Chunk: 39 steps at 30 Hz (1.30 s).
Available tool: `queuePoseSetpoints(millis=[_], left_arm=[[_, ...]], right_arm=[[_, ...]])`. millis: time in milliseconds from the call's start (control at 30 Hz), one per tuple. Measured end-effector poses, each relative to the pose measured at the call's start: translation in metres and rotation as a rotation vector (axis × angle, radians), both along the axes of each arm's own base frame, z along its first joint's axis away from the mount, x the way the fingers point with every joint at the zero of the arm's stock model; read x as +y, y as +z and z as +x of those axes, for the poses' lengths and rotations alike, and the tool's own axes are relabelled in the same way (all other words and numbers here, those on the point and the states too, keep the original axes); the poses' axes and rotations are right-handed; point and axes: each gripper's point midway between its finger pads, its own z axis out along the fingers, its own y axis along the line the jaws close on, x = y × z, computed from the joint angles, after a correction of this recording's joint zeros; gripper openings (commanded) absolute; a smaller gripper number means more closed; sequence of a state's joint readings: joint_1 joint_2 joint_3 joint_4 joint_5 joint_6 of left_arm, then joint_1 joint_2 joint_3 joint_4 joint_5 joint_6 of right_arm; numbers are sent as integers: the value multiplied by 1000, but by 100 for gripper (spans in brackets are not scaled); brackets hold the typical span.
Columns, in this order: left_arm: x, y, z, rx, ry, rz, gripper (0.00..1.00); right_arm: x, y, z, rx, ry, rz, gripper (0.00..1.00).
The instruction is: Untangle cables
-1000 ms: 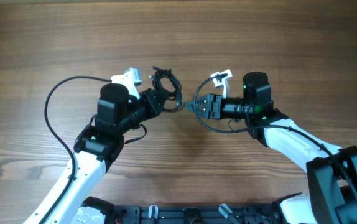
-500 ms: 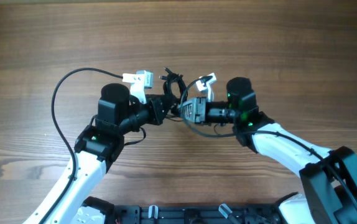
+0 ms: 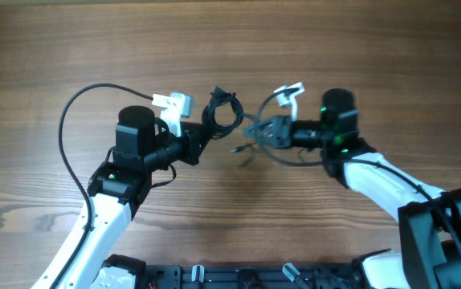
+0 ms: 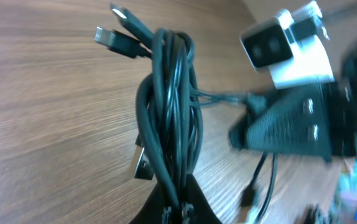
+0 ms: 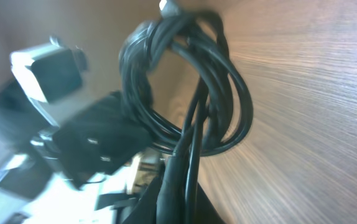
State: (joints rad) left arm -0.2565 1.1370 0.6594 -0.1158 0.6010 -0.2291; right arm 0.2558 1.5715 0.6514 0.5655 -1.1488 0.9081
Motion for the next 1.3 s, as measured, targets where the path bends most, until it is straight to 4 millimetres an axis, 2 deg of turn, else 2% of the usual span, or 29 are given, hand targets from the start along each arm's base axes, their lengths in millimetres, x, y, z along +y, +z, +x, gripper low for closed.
queuePoseSetpoints(millis=[67, 200, 333, 433, 533, 567, 667, 767, 800, 867, 900, 933, 967, 1033, 1133, 1233, 1300], left_arm=[[-7, 4, -6, -61, -89, 10, 4], [-19, 12, -18, -138, -216, 2, 4], [-46, 21, -34, -210, -326, -8, 4], [-60, 19, -47, -207, -381, -6, 4], [-63, 12, -55, -175, -401, 10, 4], [-64, 11, -57, -171, -405, 10, 4], [-62, 6, -56, -155, -393, 30, 4], [-53, 6, -47, -149, -350, 31, 4], [-50, 9, -43, -155, -336, 18, 4], [-51, 18, -39, -180, -350, -27, 4], [-55, 20, -39, -187, -385, -63, 4], [-60, 19, -40, -181, -422, -93, 4], [-65, 17, -43, -167, -466, -127, 4], [-71, 2, -44, -103, -512, -164, 4], [-76, -39, -42, 49, -531, -187, 4], [-75, -83, -40, 201, -513, -190, 4], [-66, -109, -36, 305, -466, -198, 7]], right_arm=[[-6, 9, 0, 25, 12, 35, 4], [-3, 11, -1, 83, 12, 50, 4], [12, 9, -3, 111, -2, 40, 4], [21, 7, -4, 105, -19, 26, 5], [22, 5, -1, 102, -40, 19, 7], [24, 5, -2, 92, -35, 16, 17], [28, -3, -7, 38, -15, -19, 19], [12, -20, -1, 23, -44, -78, 22], [3, -26, 3, 19, -61, -99, 26], [-20, -38, 13, 24, -112, -144, 44], [-33, -44, 17, 22, -136, -165, 60], [-45, -51, 20, 21, -157, -192, 86], [-51, -54, 22, 20, -171, -204, 99], [-67, -61, 25, 33, -200, -226, 100], [-91, -65, 33, 35, -259, -243, 100], [-95, -66, 35, 29, -270, -248, 100], [-95, -66, 35, 26, -269, -249, 100]])
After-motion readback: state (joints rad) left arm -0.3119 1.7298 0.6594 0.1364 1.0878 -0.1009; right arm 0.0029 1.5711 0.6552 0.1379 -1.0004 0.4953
